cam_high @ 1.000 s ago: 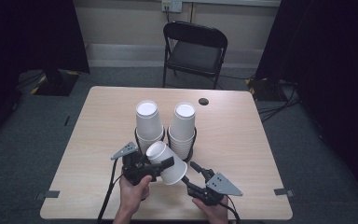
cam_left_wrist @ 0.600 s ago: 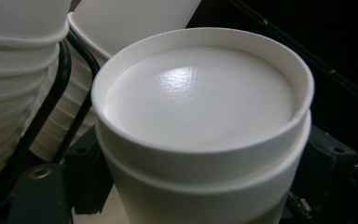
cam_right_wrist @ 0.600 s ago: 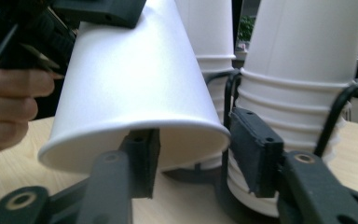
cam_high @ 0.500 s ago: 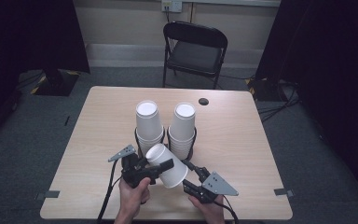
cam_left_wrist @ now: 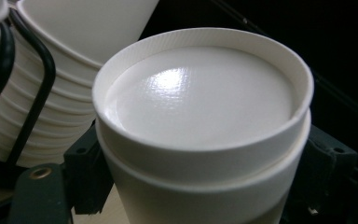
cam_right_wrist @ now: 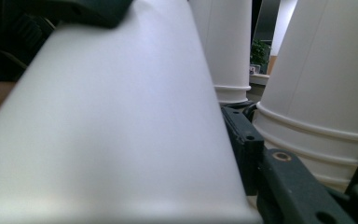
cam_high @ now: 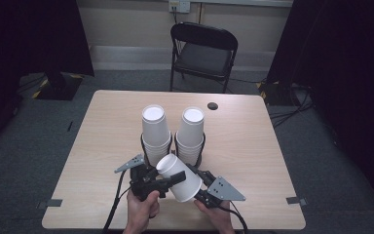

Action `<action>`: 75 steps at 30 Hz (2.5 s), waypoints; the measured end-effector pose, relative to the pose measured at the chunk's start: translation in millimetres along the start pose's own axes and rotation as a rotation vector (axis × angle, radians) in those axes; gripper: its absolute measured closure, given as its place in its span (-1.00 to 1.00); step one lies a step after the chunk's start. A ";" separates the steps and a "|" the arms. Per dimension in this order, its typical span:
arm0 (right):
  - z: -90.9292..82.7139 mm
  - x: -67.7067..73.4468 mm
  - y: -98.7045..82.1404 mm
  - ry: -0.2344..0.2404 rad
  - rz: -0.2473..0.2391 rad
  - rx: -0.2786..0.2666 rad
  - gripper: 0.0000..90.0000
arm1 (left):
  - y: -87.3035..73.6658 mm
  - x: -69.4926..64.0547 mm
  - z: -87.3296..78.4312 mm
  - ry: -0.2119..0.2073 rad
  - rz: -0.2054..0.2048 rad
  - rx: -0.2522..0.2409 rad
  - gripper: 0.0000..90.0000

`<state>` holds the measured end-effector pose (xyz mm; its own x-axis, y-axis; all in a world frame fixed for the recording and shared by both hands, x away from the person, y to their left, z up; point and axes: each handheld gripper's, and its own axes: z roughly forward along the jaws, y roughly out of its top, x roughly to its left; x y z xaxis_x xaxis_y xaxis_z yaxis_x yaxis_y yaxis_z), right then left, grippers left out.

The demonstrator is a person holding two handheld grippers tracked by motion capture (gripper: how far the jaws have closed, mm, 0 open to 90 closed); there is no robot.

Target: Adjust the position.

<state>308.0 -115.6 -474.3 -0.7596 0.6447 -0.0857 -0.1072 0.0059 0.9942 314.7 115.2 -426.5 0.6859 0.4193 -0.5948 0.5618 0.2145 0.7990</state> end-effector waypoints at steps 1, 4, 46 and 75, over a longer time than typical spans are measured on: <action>0.0 0.5 -0.1 0.005 -0.005 0.002 0.48 | -0.6 0.1 1.3 -0.002 0.000 0.008 -0.57; -1.0 -0.2 -0.6 -0.010 -0.010 0.004 0.56 | -1.2 1.6 2.7 -0.013 -0.011 0.005 -0.58; -17.3 -9.7 4.9 -0.094 0.046 0.029 0.92 | -3.0 5.5 -16.7 0.058 0.205 0.007 -0.66; -19.7 -27.0 15.9 -0.082 0.210 0.312 0.93 | -7.9 8.9 -32.3 0.254 0.548 0.059 -0.62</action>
<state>314.2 -147.9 -457.4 -0.6891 0.7156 0.1147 0.2551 0.0913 0.9626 301.5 145.8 -435.3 0.7548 0.6539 -0.0521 0.1876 -0.1390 0.9724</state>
